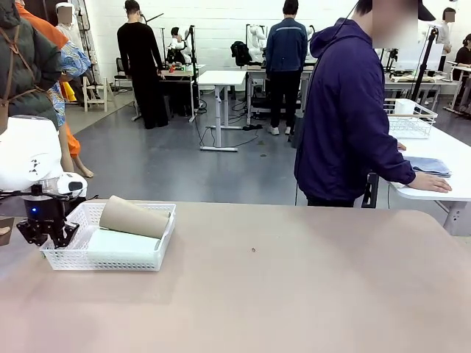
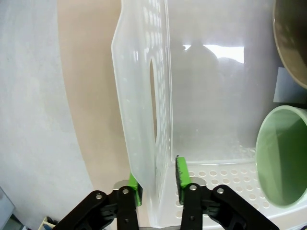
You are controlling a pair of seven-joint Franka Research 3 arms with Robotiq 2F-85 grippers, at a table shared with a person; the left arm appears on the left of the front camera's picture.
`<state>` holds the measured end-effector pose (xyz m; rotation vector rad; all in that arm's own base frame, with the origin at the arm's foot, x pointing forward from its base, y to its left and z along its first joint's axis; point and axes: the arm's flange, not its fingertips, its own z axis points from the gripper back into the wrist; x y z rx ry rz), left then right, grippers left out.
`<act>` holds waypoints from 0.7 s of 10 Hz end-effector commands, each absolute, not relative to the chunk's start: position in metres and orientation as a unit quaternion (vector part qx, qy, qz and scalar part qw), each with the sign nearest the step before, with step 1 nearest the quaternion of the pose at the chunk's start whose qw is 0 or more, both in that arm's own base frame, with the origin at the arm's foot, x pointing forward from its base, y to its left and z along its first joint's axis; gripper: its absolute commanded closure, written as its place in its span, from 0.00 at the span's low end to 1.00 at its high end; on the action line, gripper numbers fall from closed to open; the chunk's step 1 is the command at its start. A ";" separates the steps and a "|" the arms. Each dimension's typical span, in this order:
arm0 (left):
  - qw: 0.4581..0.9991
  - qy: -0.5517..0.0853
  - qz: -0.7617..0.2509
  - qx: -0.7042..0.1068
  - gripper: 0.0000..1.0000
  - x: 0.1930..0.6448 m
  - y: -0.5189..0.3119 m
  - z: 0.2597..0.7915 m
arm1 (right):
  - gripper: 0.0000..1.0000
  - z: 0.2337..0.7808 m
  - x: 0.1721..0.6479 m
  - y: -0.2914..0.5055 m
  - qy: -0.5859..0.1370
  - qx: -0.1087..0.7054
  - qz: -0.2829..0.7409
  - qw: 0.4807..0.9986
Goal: Clean and organize the cups into the basket.
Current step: Move the Organizing basket back to the left side of the table.
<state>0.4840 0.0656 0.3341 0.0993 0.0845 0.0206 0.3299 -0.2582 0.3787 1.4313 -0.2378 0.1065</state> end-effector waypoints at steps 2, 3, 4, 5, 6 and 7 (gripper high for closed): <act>0.997 0.049 0.003 0.054 0.00 0.484 0.070 0.338 | 0.00 0.378 0.328 -0.259 -0.108 0.652 0.052 0.749; 0.997 0.052 0.013 0.053 0.00 0.482 0.070 0.337 | 0.00 0.378 0.328 -0.259 -0.108 0.652 0.052 0.749; 0.997 0.055 0.023 0.055 0.00 0.476 0.067 0.339 | 0.00 0.378 0.328 -0.259 -0.108 0.652 0.052 0.749; 0.997 0.044 0.032 0.047 0.00 0.465 0.067 0.351 | 0.00 0.378 0.328 -0.259 -0.108 0.652 0.052 0.749; 0.999 0.022 0.037 0.031 0.00 0.448 0.070 0.375 | 0.00 0.378 0.328 -0.259 -0.108 0.652 0.052 0.749; 0.998 0.001 0.052 0.028 0.00 0.424 0.070 0.401 | 0.00 0.378 0.328 -0.259 -0.108 0.652 0.052 0.749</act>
